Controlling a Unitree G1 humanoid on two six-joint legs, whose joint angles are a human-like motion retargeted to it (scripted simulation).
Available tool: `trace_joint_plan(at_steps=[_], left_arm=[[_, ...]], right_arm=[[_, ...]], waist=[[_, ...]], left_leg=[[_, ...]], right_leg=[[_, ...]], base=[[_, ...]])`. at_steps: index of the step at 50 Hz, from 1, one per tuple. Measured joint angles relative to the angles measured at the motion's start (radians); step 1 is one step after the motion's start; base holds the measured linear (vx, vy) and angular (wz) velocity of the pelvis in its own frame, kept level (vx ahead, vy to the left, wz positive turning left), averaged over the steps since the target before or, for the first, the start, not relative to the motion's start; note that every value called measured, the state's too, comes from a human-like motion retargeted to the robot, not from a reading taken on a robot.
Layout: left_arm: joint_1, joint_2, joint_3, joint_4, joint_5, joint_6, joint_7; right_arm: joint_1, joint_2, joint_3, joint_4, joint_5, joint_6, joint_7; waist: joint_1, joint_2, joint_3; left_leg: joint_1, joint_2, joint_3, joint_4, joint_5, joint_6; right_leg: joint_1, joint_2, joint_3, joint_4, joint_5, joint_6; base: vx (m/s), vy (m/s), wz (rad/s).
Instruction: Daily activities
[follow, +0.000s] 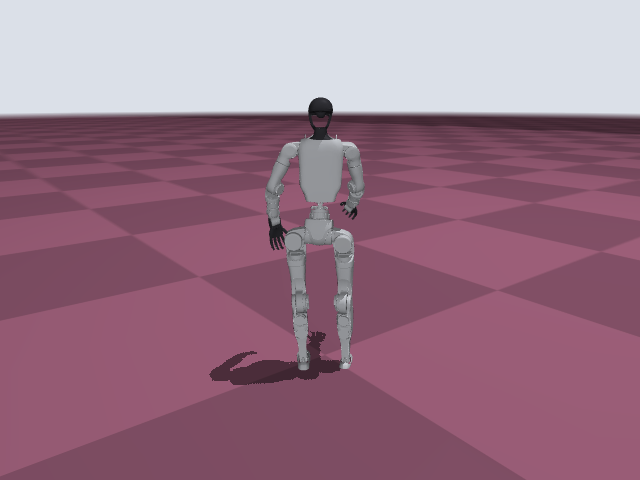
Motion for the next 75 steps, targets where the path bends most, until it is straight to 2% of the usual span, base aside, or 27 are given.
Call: trace_joint_plan(at_steps=[31, 55, 75], left_arm=[[-0.035, -0.010, -0.007, 0.014, -0.028, 0.009, 0.053], [-0.051, 0.000, -0.062, 0.018, -0.051, 0.024, 0.034], [-0.057, -0.007, -0.031, 0.011, -0.140, 0.032, 0.062]], right_arm=[[-0.056, 0.009, 0.052, -0.029, -0.058, 0.012, -0.130], [-0.025, 0.089, 0.191, -0.124, -0.059, 0.009, -0.031], [-0.094, 0.122, 0.076, -0.033, 0.052, 0.043, -0.120]], waist=[[0.007, -0.014, 0.025], [-0.049, -0.019, 0.025], [-0.027, -0.035, 0.030]], left_leg=[[-0.048, 0.003, 0.019, -0.005, 0.012, 0.005], [-0.110, 0.014, 0.054, 0.000, 0.012, 0.001], [-0.114, 0.017, 0.074, -0.013, 0.028, 0.004]], right_leg=[[-0.059, 0.005, 0.022, 0.006, 0.023, 0.011], [-0.131, 0.018, 0.042, 0.019, 0.040, 0.017], [-0.147, 0.022, 0.048, 0.024, 0.051, 0.033]], base=[[0.00, 0.00, 0.00], [0.00, 0.00, 0.00], [0.00, 0.00, 0.00]])
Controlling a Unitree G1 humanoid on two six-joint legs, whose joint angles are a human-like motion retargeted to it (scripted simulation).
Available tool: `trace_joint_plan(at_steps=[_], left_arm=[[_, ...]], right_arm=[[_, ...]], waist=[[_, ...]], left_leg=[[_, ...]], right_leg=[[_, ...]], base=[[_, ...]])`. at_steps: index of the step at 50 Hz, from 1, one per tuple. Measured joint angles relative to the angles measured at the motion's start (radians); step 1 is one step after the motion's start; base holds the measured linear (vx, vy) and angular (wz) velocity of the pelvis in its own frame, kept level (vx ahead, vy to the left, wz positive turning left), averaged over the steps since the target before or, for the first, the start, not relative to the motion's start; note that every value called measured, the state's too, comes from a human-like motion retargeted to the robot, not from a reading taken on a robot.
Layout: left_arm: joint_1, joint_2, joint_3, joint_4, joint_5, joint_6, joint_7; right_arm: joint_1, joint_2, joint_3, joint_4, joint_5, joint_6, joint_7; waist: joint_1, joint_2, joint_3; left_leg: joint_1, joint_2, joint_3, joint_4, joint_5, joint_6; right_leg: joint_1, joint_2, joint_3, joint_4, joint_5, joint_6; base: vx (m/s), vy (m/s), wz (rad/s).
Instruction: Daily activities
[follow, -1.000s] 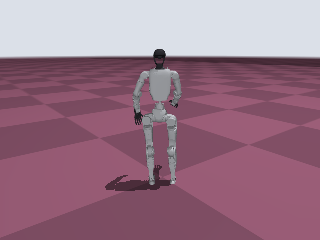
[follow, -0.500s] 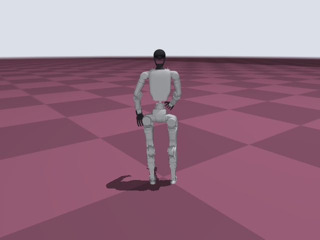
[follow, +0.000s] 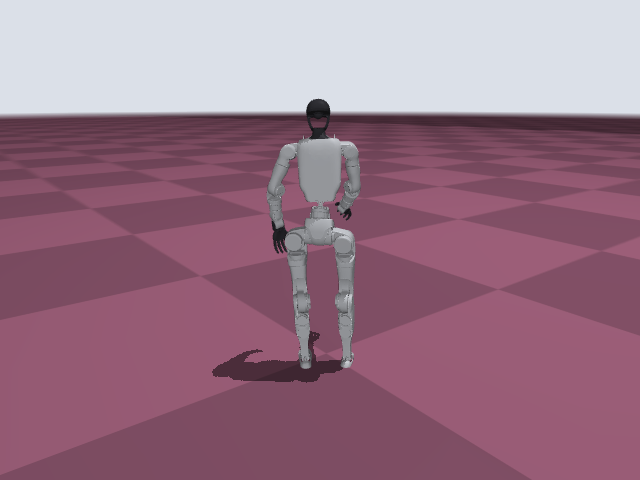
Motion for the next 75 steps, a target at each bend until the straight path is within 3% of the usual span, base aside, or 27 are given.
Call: trace_joint_plan(at_steps=[17, 28, 30, 35, 40, 45, 48, 53, 62, 75], left_arm=[[-0.021, 0.026, 0.006, 0.022, -0.019, 0.011, 0.020], [-0.046, 0.015, 0.012, 0.030, -0.031, 0.008, 0.009], [-0.044, 0.003, 0.014, 0.028, -0.026, 0.010, 0.001], [-0.020, -0.020, 0.029, 0.019, -0.004, 0.025, -0.040], [0.004, -0.018, 0.062, 0.018, -0.005, 0.032, -0.064], [0.012, -0.004, 0.087, -0.009, -0.032, 0.016, -0.074], [-0.001, 0.016, 0.093, -0.033, -0.048, 0.007, -0.081], [-0.006, 0.052, 0.111, -0.069, -0.085, 0.003, -0.069], [0.028, 0.094, 0.136, -0.111, -0.087, 0.003, -0.034], [-0.008, 0.093, 0.125, -0.206, -0.052, -0.010, 0.012]], right_arm=[[0.007, 0.008, 0.048, 0.004, 0.016, -0.004, 0.054], [-0.015, 0.011, 0.092, -0.008, -0.070, 0.003, 0.072], [-0.011, 0.008, 0.106, -0.030, -0.086, -0.005, 0.084], [0.027, -0.013, 0.134, -0.165, -0.093, -0.038, 0.153], [0.087, -0.052, 0.123, -0.295, -0.076, -0.071, 0.213], [0.149, -0.076, 0.068, -0.378, -0.043, -0.078, 0.220], [0.164, -0.079, 0.023, -0.410, -0.018, -0.072, 0.210], [0.167, -0.071, -0.033, -0.463, 0.004, -0.064, 0.197], [0.100, -0.067, -0.108, -0.488, 0.042, -0.041, 0.175], [-0.079, -0.071, -0.091, -0.349, -0.019, 0.005, 0.170]], waist=[[-0.007, -0.021, 0.030], [-0.014, -0.029, 0.075], [-0.020, -0.032, 0.084], [-0.065, -0.052, 0.096], [-0.135, -0.046, 0.070], [-0.215, -0.017, 0.028], [-0.258, -0.020, 0.024], [-0.277, -0.030, 0.042], [-0.200, -0.048, 0.074], [-0.031, -0.062, 0.100]], left_leg=[[0.000, 0.003, -0.012, 0.086, -0.035, 0.003], [-0.016, 0.004, -0.025, 0.255, -0.110, 0.005], [-0.024, 0.005, -0.025, 0.311, -0.160, 0.010], [-0.039, 0.055, 0.020, 0.622, -0.398, 0.065], [0.048, 0.139, 0.035, 0.897, -0.515, 0.076], [0.202, 0.121, 0.036, 0.750, -0.571, 0.052], [0.274, 0.084, 0.083, 0.595, -0.616, 0.076], [0.329, 0.023, 0.103, 0.387, -0.539, 0.091], [0.321, -0.038, 0.065, 0.139, -0.347, 0.090], [0.233, -0.025, -0.036, 0.044, -0.216, 0.065]], right_leg=[[0.005, -0.006, 0.014, 0.074, -0.061, -0.018], [-0.011, -0.023, 0.022, 0.247, -0.157, -0.039], [-0.016, -0.030, 0.023, 0.300, -0.182, -0.043], [-0.022, -0.051, 0.040, 0.445, -0.261, -0.056], [-0.021, -0.048, 0.054, 0.552, -0.323, -0.080], [-0.018, -0.043, 0.051, 0.597, -0.341, -0.070], [-0.021, -0.063, 0.056, 0.607, -0.333, -0.048], [-0.029, -0.096, 0.082, 0.591, -0.276, -0.023], [-0.011, -0.130, 0.085, 0.457, -0.279, -0.032], [0.041, -0.143, 0.006, 0.205, -0.199, -0.048]], base=[[-0.01, -0.02, 0.00], [-0.06, -0.04, 0.02], [-0.07, -0.01, 0.05], [-0.07, 0.01, 0.06], [-0.08, 0.06, -0.09], [-0.12, 0.14, -0.04], [-0.16, 0.20, 0.15], [-0.18, 0.18, 0.11], [-0.16, 0.08, 0.29], [-0.06, -0.09, 0.44]])
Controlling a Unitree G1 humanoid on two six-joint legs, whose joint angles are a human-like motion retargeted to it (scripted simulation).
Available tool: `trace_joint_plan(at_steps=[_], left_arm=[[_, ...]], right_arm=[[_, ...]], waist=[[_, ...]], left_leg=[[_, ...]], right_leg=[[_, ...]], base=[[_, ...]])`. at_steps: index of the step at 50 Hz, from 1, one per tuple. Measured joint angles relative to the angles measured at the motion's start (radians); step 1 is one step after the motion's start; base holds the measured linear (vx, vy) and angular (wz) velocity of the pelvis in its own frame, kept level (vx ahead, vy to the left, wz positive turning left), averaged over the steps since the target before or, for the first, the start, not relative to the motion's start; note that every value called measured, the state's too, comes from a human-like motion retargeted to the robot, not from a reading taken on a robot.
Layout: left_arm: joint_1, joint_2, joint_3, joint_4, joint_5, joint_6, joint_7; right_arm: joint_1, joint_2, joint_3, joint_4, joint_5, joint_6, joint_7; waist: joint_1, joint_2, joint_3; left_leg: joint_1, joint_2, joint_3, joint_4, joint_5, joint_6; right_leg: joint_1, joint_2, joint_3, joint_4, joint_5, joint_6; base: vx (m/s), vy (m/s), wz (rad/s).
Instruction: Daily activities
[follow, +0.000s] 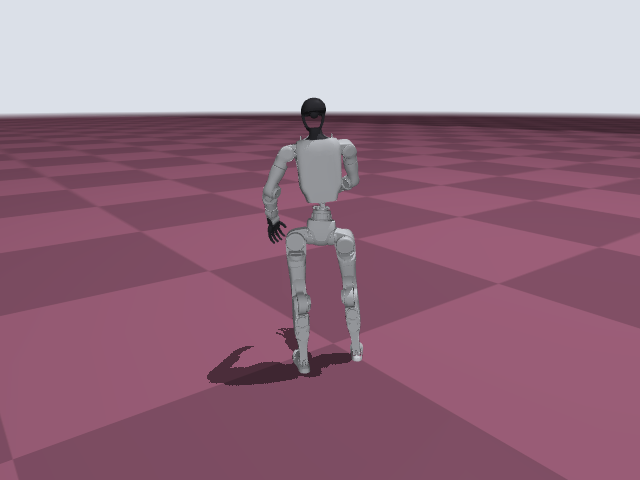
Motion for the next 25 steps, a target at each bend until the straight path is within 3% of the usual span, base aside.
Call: trace_joint_plan(at_steps=[12, 25], left_arm=[[-0.062, -0.055, -0.077, -0.046, 0.136, 0.020, -0.029], [-0.097, -0.120, -0.136, 0.116, 0.210, 0.058, -0.102]], right_arm=[[-0.050, -0.100, 0.146, 0.029, -0.177, 0.007, 0.144], [-0.217, -0.101, 0.351, 0.459, -0.409, 0.041, 0.430]], waist=[[0.103, 0.010, 0.042], [0.218, 0.037, 0.083]], left_leg=[[-0.080, 0.034, -0.091, 0.014, 0.063, -0.037], [-0.099, 0.043, -0.165, -0.043, 0.142, -0.061]], right_leg=[[0.036, -0.003, -0.145, -0.090, 0.012, -0.012], [0.068, -0.001, -0.230, -0.160, 0.043, -0.027]], base=[[0.01, -0.11, 0.53], [0.02, -0.03, 0.33]])
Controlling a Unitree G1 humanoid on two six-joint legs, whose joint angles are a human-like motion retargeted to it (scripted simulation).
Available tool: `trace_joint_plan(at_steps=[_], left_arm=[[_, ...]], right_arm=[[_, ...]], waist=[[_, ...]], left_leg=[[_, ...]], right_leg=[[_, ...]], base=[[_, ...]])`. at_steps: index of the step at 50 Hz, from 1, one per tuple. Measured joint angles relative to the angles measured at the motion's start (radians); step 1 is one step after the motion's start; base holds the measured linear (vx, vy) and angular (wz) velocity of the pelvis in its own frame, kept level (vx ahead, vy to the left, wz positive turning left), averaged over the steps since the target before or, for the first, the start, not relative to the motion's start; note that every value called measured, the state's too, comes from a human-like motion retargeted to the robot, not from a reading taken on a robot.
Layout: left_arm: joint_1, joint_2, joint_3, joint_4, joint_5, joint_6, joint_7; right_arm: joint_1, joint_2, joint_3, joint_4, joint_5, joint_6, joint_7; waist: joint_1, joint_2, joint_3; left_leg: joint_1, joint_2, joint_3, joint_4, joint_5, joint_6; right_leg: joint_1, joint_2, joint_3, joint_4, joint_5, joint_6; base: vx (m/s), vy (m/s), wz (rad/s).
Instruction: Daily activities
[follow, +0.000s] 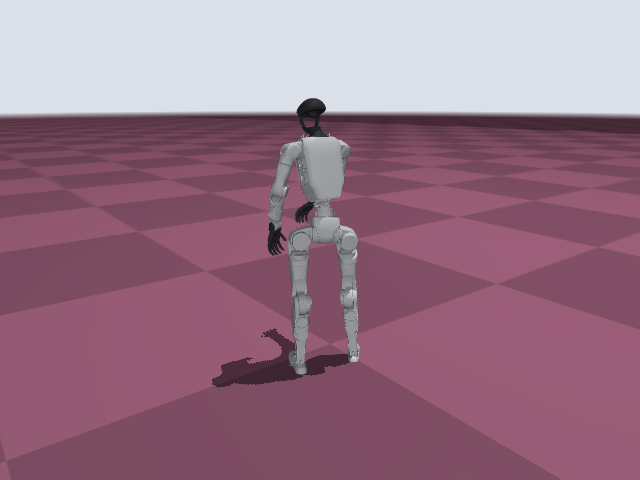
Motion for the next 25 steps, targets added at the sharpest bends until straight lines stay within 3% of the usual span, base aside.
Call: trace_joint_plan(at_steps=[10, 25], left_arm=[[0.032, 0.011, 0.056, 0.050, 0.007, 0.018, -0.022], [0.183, 0.158, 0.334, -0.161, -0.046, 0.017, 0.116]], right_arm=[[-0.032, -0.008, 0.023, 0.007, -0.047, 0.003, 0.084], [0.167, -0.117, -0.188, -0.741, 0.153, -0.036, -0.035]], waist=[[0.014, -0.004, 0.021], [-0.124, -0.049, 0.015]], left_leg=[[0.006, 0.003, -0.004, 0.000, -0.005, 0.007], [0.084, -0.011, 0.069, 0.009, -0.052, 0.031]], right_leg=[[0.018, 0.004, -0.015, -0.015, 0.017, 0.005], [0.035, -0.009, 0.031, 0.056, 0.004, 0.027]], base=[[0.00, 0.00, 0.02], [-0.01, 0.06, -0.22]])
